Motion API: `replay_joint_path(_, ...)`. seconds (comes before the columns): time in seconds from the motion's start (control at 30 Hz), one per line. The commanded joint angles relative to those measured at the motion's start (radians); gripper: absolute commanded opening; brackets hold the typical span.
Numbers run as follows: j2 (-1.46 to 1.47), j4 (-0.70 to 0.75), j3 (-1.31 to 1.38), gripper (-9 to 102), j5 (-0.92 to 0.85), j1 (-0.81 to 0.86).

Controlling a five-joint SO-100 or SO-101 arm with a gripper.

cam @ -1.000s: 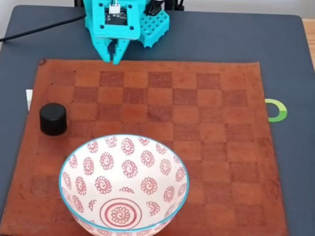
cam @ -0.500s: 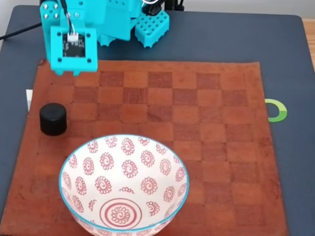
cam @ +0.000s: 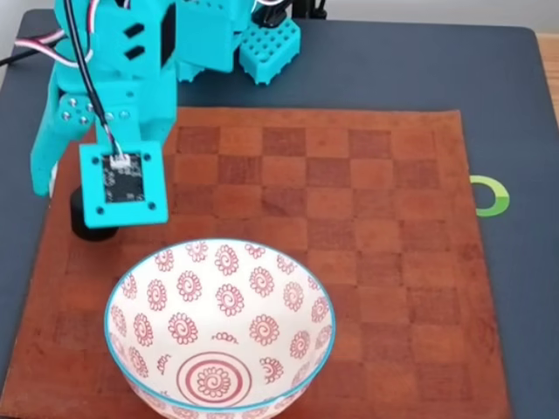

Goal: Grasp a black cylinder and put it in a bowl.

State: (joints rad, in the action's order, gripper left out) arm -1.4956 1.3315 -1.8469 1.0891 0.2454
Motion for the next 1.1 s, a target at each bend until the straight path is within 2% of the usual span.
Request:
replay_joint_path(0.0,0.011,-0.006,0.041,32,0.009,-0.003)
replay_joint_path(0.4,0.081,-0.009,0.041,31,0.011,0.011)
replay_joint_path(0.6,0.095,-0.057,0.04,31,0.011,0.011)
replay_joint_path(1.07,0.095,-0.043,0.025,31,0.005,0.043)
